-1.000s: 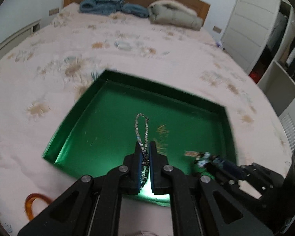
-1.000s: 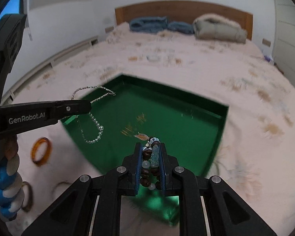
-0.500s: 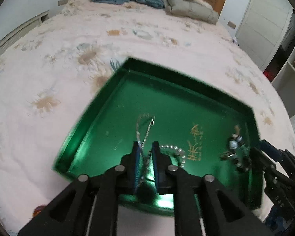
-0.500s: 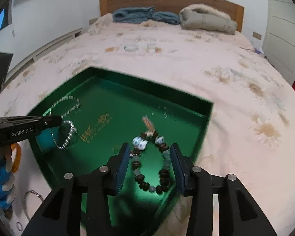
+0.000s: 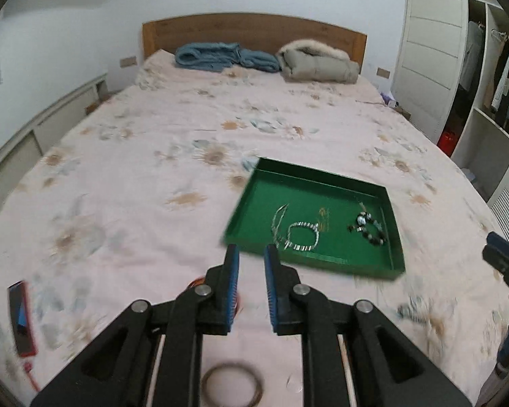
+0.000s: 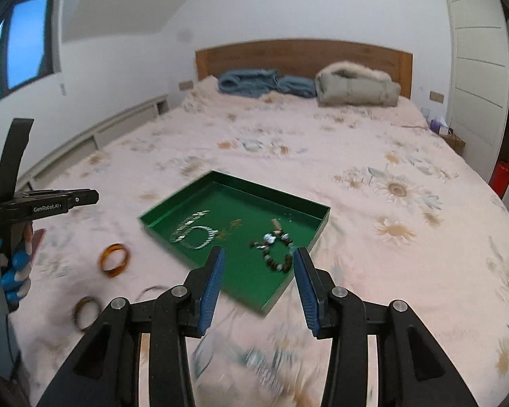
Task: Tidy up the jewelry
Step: 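Withdraw both open tools from the tray toward the remaining jewelry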
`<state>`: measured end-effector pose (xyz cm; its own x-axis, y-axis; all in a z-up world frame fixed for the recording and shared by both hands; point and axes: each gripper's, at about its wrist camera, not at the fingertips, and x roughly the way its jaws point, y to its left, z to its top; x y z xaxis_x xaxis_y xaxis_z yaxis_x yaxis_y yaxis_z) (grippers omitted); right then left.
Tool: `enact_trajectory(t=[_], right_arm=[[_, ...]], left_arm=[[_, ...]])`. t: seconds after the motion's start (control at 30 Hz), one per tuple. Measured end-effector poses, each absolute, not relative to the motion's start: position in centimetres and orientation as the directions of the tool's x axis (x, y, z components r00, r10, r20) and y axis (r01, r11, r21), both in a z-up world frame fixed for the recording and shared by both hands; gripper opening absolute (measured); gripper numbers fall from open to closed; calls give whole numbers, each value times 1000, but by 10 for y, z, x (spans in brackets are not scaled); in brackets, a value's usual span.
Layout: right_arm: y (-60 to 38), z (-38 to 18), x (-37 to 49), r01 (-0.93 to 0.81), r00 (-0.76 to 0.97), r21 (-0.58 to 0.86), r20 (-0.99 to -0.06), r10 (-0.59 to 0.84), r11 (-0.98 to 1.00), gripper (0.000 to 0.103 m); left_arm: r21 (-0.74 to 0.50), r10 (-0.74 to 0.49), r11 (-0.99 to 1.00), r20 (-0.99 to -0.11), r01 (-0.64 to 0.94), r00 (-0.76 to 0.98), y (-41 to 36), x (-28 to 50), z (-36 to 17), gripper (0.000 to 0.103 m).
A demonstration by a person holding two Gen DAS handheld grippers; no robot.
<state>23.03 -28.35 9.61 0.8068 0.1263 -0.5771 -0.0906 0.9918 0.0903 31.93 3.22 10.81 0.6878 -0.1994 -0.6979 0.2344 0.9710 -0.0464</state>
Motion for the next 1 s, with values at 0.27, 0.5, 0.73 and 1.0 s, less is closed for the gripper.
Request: enact_trajectory(t=[0.27,0.5,0.73,1.0], right_arm=[[-271,120,124,-109,838,82,-528,136,991,42],[-268,119,59,-95,849,102,-512,135,990,42],[-272,110,19,-65,851,130,-510,123,989,42],[-280,86,7,-43,840,164,-528,125,985,42]], left_arm=[[-56,-198,974,-685,220,701,85,213,120,15],[-75,-200,976,-676,205,710,110,143,107,15],[-97,-225,971,-671,218,706,110,100,90,15],[-131,-325,935,-695,331,642,66,82,58,15]])
